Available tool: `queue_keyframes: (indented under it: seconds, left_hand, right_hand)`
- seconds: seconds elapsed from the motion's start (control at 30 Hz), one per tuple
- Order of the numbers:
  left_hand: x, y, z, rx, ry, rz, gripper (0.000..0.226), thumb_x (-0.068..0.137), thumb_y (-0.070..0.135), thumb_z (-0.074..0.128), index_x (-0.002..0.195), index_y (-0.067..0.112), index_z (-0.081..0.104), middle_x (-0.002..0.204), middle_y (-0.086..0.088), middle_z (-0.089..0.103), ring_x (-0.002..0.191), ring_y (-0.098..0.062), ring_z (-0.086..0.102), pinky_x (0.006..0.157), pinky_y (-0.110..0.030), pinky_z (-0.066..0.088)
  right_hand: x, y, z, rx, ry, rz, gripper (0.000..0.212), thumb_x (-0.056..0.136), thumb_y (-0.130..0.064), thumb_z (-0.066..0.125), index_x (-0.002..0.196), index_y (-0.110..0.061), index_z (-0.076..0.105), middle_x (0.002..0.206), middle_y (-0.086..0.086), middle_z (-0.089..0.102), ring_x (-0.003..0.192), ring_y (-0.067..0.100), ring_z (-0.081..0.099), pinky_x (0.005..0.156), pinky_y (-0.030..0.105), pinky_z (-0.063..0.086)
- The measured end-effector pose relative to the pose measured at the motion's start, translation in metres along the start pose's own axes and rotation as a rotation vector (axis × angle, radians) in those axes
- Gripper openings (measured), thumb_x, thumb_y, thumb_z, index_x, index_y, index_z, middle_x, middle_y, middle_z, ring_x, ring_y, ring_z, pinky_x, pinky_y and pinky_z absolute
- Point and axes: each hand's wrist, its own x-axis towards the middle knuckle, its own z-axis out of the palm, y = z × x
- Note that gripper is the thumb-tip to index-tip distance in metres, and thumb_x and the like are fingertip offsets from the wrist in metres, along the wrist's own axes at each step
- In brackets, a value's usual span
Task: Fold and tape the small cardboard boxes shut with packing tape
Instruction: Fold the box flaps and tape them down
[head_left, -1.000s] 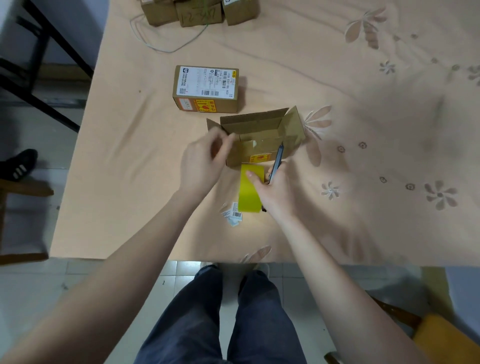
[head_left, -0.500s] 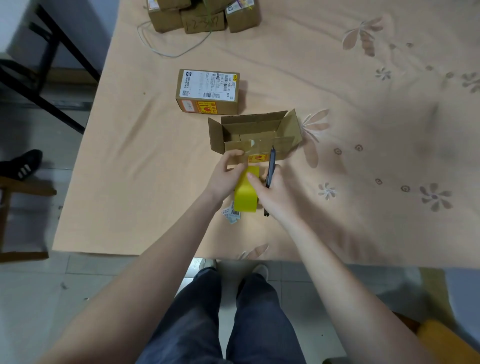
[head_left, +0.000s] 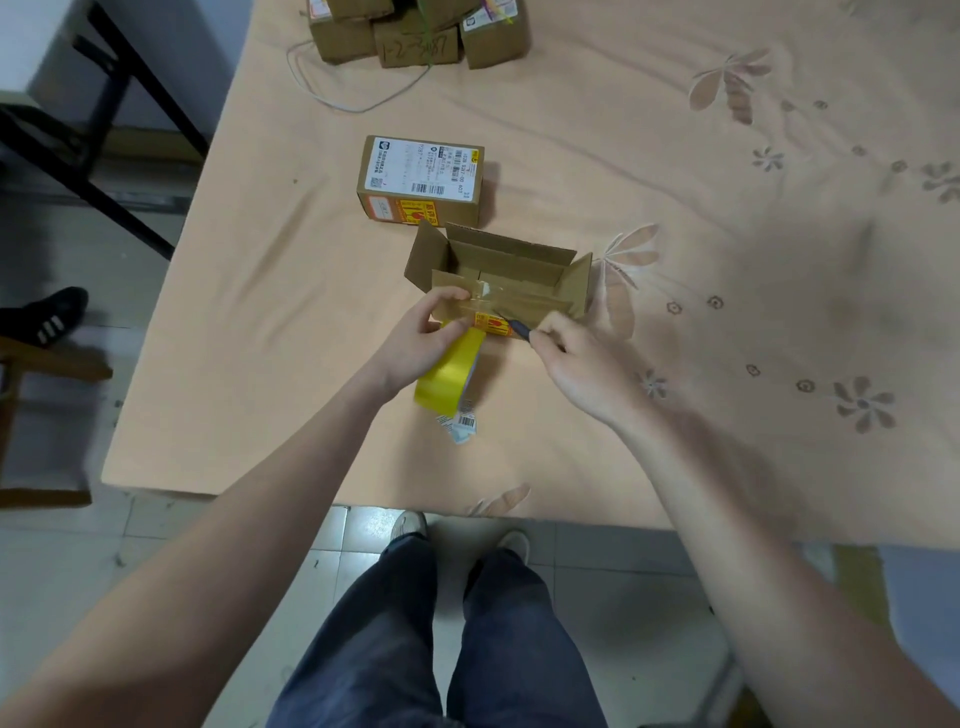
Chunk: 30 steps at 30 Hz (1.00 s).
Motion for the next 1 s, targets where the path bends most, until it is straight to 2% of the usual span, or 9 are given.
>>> queue_keyframes:
  seconds: [0.1, 0.2, 0.3, 0.37, 0.5, 0.7, 0.8, 0.9, 1.0]
  left_hand:
    - [0.002, -0.001, -0.003, -0.009, -0.016, 0.013, 0.026, 0.095, 0.012, 0.054, 0.121, 0.016, 0.053, 0.113, 0.000, 0.054, 0.089, -0.014, 0.051, 0.076, -0.016, 0.044]
    - [0.004, 0.000, -0.003, -0.007, -0.011, 0.023, 0.027, 0.094, 0.011, 0.055, 0.120, 0.015, 0.053, 0.111, 0.001, 0.055, 0.087, -0.013, 0.052, 0.072, -0.011, 0.044]
    - [0.005, -0.001, -0.003, 0.008, 0.000, 0.027, 0.027, 0.094, 0.010, 0.055, 0.120, 0.014, 0.054, 0.111, 0.003, 0.055, 0.087, -0.012, 0.052, 0.072, -0.009, 0.043]
    - [0.005, -0.001, -0.003, 0.020, 0.003, 0.025, 0.027, 0.093, 0.009, 0.055, 0.120, 0.014, 0.054, 0.111, 0.004, 0.055, 0.087, -0.011, 0.051, 0.072, -0.008, 0.042]
    - [0.006, -0.002, -0.002, 0.024, 0.009, 0.018, 0.027, 0.092, 0.008, 0.055, 0.119, 0.014, 0.055, 0.112, 0.004, 0.056, 0.089, -0.011, 0.051, 0.081, -0.017, 0.044]
    - [0.008, -0.001, 0.001, 0.066, 0.031, 0.018, 0.029, 0.091, 0.007, 0.054, 0.120, 0.012, 0.057, 0.117, 0.002, 0.058, 0.091, -0.013, 0.052, 0.098, -0.035, 0.044]
    - [0.011, -0.002, 0.002, 0.114, 0.044, 0.023, 0.031, 0.090, 0.009, 0.054, 0.121, 0.014, 0.057, 0.123, -0.001, 0.059, 0.087, -0.016, 0.050, 0.097, -0.037, 0.045]
    - [0.014, -0.003, 0.005, 0.155, 0.072, 0.018, 0.030, 0.089, 0.012, 0.056, 0.119, 0.017, 0.059, 0.117, -0.010, 0.062, 0.079, -0.020, 0.047, 0.092, -0.039, 0.047]
    - [0.015, -0.004, 0.005, 0.146, 0.083, 0.007, 0.034, 0.088, 0.014, 0.057, 0.122, 0.023, 0.059, 0.111, -0.010, 0.061, 0.080, -0.021, 0.049, 0.092, -0.039, 0.048]
  right_hand:
    - [0.010, -0.008, -0.003, -0.160, 0.011, -0.066, 0.027, 0.096, -0.039, 0.045, 0.082, -0.020, 0.057, 0.061, 0.000, 0.057, 0.065, 0.012, 0.054, 0.054, 0.027, 0.033]
    - [0.023, -0.017, -0.001, -0.222, -0.054, -0.089, 0.026, 0.096, -0.040, 0.046, 0.084, -0.022, 0.061, 0.068, 0.001, 0.062, 0.081, 0.021, 0.061, 0.079, 0.034, 0.038]
    - [0.033, -0.023, 0.003, -0.250, -0.064, -0.099, 0.026, 0.096, -0.040, 0.047, 0.080, -0.023, 0.059, 0.075, 0.003, 0.066, 0.084, 0.024, 0.061, 0.067, 0.030, 0.042]
    - [0.038, -0.027, 0.005, -0.259, -0.069, -0.091, 0.028, 0.095, -0.039, 0.048, 0.080, -0.019, 0.061, 0.077, 0.005, 0.067, 0.086, 0.026, 0.061, 0.066, 0.029, 0.043]
    - [0.044, -0.033, 0.004, -0.262, -0.095, -0.084, 0.029, 0.094, -0.035, 0.051, 0.079, -0.014, 0.062, 0.075, 0.008, 0.064, 0.088, 0.031, 0.062, 0.077, 0.035, 0.051]
    - [0.050, -0.043, 0.009, -0.343, -0.100, -0.052, 0.026, 0.094, -0.035, 0.053, 0.071, -0.022, 0.055, 0.076, 0.006, 0.058, 0.092, 0.032, 0.061, 0.071, 0.030, 0.043]
    - [0.052, -0.042, 0.007, -0.344, -0.100, -0.024, 0.031, 0.094, -0.036, 0.053, 0.067, -0.022, 0.053, 0.078, 0.007, 0.059, 0.093, 0.031, 0.061, 0.070, 0.030, 0.043]
    - [0.050, -0.039, 0.002, -0.327, -0.108, 0.030, 0.037, 0.094, -0.037, 0.053, 0.060, -0.020, 0.051, 0.072, 0.006, 0.060, 0.091, 0.030, 0.062, 0.068, 0.028, 0.042]
    - [0.049, -0.031, -0.005, -0.364, -0.120, 0.079, 0.030, 0.094, -0.035, 0.053, 0.068, -0.018, 0.054, 0.075, 0.010, 0.065, 0.098, 0.029, 0.061, 0.076, 0.030, 0.045]
